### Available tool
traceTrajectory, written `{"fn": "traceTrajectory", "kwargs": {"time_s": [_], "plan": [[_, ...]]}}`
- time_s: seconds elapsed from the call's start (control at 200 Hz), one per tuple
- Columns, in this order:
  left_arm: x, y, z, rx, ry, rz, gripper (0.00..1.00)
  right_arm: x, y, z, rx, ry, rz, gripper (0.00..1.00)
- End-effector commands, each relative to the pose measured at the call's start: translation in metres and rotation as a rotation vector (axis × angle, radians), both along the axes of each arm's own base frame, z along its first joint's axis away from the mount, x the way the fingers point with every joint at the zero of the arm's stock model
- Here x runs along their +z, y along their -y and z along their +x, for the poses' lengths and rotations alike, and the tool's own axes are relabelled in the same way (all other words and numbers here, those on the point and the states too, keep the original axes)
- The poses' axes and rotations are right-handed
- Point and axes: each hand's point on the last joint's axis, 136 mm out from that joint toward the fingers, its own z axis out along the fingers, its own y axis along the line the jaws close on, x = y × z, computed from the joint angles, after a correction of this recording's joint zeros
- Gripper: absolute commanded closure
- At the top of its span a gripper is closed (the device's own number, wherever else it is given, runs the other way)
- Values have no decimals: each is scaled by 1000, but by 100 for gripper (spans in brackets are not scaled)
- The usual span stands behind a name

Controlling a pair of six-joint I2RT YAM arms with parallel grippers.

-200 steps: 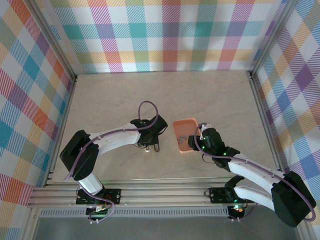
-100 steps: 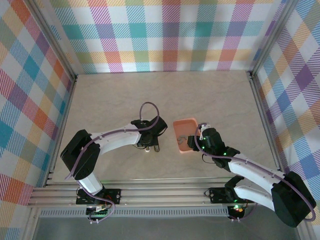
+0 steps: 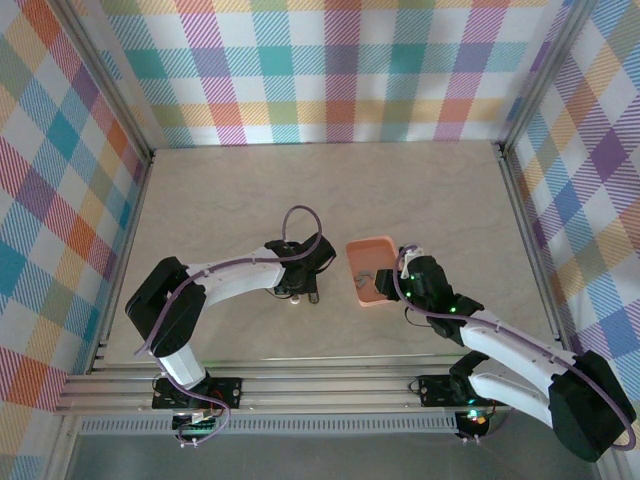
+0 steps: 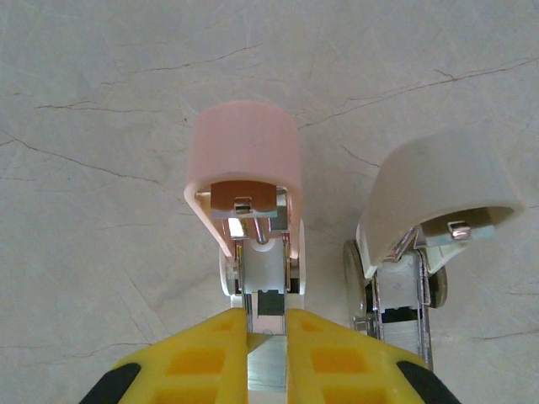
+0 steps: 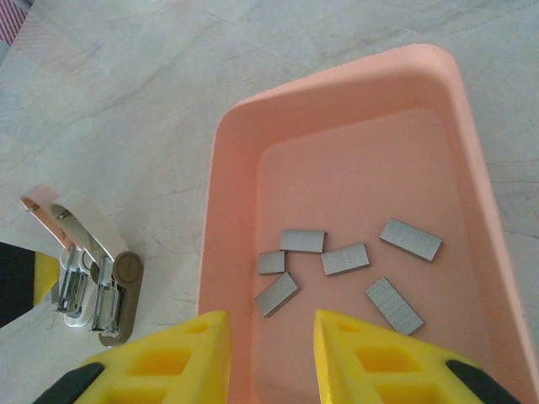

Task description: Load the staples into the stapler

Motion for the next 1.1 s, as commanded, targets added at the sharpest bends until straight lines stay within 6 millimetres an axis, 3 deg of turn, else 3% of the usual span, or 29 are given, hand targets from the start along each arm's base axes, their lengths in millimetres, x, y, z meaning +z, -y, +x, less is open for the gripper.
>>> {"fn": "traceTrajectory", "kwargs": {"time_s": [0.0,1.095], "plan": [[-10,-2,-7,-19,-24,20,85,4,0,-1,-4,3,26,68],[-15,0,-5,-28,-15,13,86,7,7,-9,-27,4,60,68]]}}
